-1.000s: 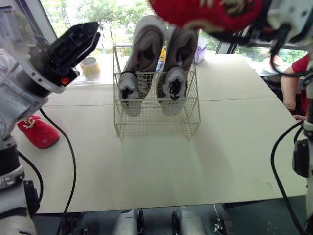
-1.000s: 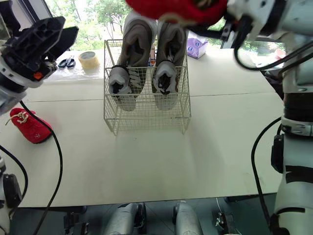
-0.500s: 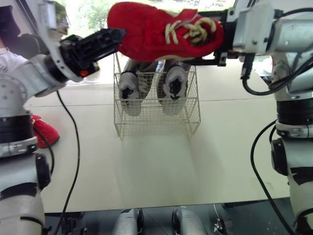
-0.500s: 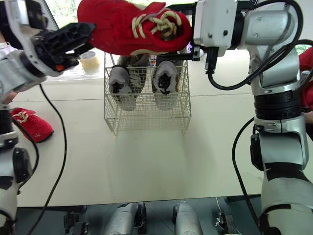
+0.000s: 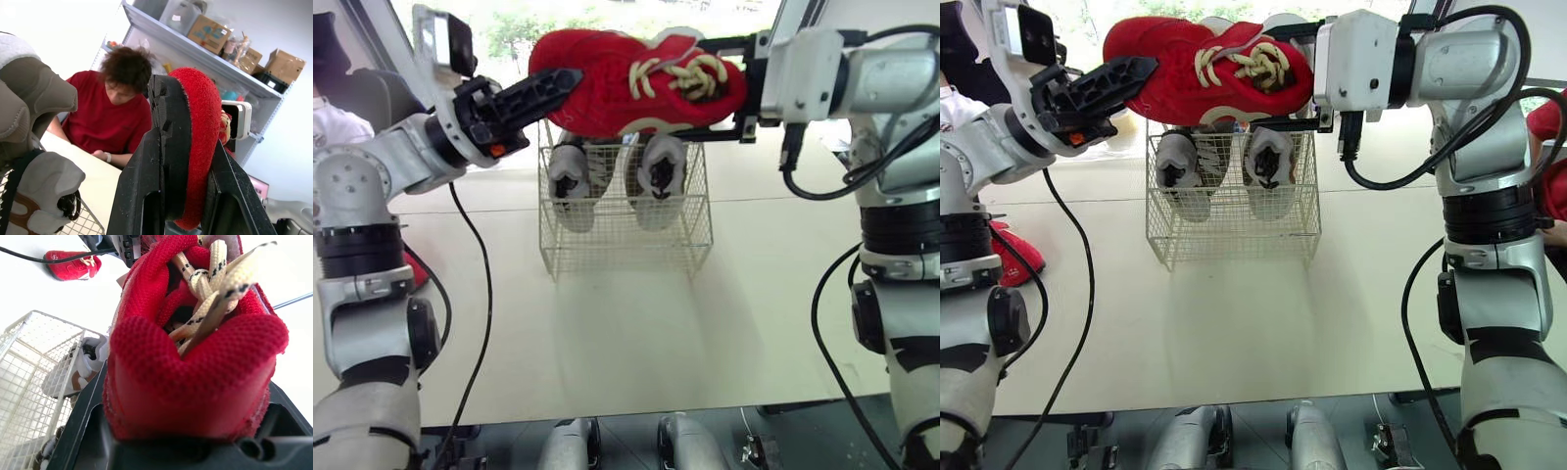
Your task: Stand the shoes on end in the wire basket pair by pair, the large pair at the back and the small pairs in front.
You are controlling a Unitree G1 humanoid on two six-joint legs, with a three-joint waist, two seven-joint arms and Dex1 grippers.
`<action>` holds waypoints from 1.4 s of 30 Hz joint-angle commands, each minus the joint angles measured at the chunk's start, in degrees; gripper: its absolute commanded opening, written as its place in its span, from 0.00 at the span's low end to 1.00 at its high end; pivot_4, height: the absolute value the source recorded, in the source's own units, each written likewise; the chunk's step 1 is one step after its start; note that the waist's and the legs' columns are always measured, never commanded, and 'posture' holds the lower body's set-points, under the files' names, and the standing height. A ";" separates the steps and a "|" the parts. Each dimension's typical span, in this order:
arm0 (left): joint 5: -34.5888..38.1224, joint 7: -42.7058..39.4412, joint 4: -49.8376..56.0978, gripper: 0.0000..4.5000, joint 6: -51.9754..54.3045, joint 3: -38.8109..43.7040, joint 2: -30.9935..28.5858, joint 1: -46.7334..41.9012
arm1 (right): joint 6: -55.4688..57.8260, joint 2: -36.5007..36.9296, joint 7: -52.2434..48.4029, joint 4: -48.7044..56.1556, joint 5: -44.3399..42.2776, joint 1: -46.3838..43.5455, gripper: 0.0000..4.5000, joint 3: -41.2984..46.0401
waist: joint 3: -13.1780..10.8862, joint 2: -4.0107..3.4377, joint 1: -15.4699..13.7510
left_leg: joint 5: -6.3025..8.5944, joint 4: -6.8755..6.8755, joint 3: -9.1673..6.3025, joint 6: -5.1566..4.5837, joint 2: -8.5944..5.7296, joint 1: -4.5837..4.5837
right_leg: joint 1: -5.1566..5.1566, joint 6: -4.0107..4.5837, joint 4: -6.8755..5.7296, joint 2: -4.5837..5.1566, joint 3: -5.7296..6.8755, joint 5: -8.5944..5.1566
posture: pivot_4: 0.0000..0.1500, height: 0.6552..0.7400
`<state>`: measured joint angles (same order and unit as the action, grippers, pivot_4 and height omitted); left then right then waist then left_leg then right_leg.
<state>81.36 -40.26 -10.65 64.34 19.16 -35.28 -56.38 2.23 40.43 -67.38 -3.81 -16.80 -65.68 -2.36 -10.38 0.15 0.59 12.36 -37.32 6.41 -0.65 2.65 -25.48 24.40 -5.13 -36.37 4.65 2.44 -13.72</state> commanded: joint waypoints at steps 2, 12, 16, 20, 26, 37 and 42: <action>14.65 18.26 15.13 0.09 -11.14 10.14 9.61 6.72 | 26.94 -4.97 23.73 11.13 -20.25 9.85 0.99 18.74 | 0.00 0.21 -0.23 | 0.00 -0.07 -0.10 0.00 0.00 -0.05 | -0.03 0.01 0.00 0.06 0.00 0.01 | 1.00 0.94; 16.35 29.39 24.55 0.09 -26.97 7.03 23.87 10.20 | 36.74 -35.85 58.91 25.82 -52.79 17.45 0.99 20.06 | 0.06 0.18 0.18 | 0.07 -0.02 -0.18 -0.16 -0.01 0.13 | -0.01 0.08 -0.36 -0.15 0.03 0.03 | 1.00 0.94; 15.22 28.20 24.16 0.09 -27.49 4.36 24.75 12.03 | 35.44 -37.69 60.24 25.60 -51.93 16.13 0.99 16.61 | 0.07 0.21 -0.21 | 0.10 -0.12 -0.23 -0.24 -0.08 0.02 | -0.01 0.07 -0.33 -0.15 0.07 0.03 | 1.00 0.94; 12.90 28.23 24.49 0.09 -28.05 2.01 25.32 14.00 | 34.84 -36.91 60.41 25.75 -51.43 16.09 0.99 14.91 | 0.08 0.22 -0.15 | 0.18 -0.18 -0.24 -0.37 -0.15 -0.02 | -0.10 0.07 -0.20 -0.12 0.08 0.03 | 1.00 0.94; 8.31 26.46 25.27 0.09 -28.46 -1.65 26.19 17.29 | 34.02 -36.64 60.24 25.11 -51.58 13.93 0.99 13.66 | 0.08 0.22 0.17 | 0.18 -0.12 -0.23 -0.38 -0.17 0.00 | -0.08 0.07 -0.18 -0.16 0.08 0.03 | 1.00 0.94; 5.94 26.26 26.59 0.09 -29.33 -2.93 25.76 19.75 | 33.19 -36.50 61.20 24.37 -52.06 12.26 0.27 13.00 | 0.08 0.22 0.12 | 0.19 -0.07 -0.23 -0.38 -0.09 -0.02 | -0.07 0.07 -0.06 -0.15 0.08 0.02 | 1.00 0.94; -0.74 29.66 30.63 0.46 -29.38 -4.20 22.28 22.70 | 35.00 -31.95 57.56 22.82 -52.07 10.11 0.11 13.44 | 0.08 0.22 0.22 | 0.19 -0.02 -0.22 -0.38 -0.08 -0.02 | -0.07 0.07 -0.02 -0.16 0.08 0.02 | 1.00 0.94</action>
<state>83.73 -12.89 17.11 34.57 15.82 -11.69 -34.77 36.99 6.57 -6.40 17.64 -67.67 -51.96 10.76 -10.30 0.37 0.80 12.55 -37.33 6.20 -1.03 2.57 -25.50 24.34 -5.06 -36.38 4.49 2.53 -13.69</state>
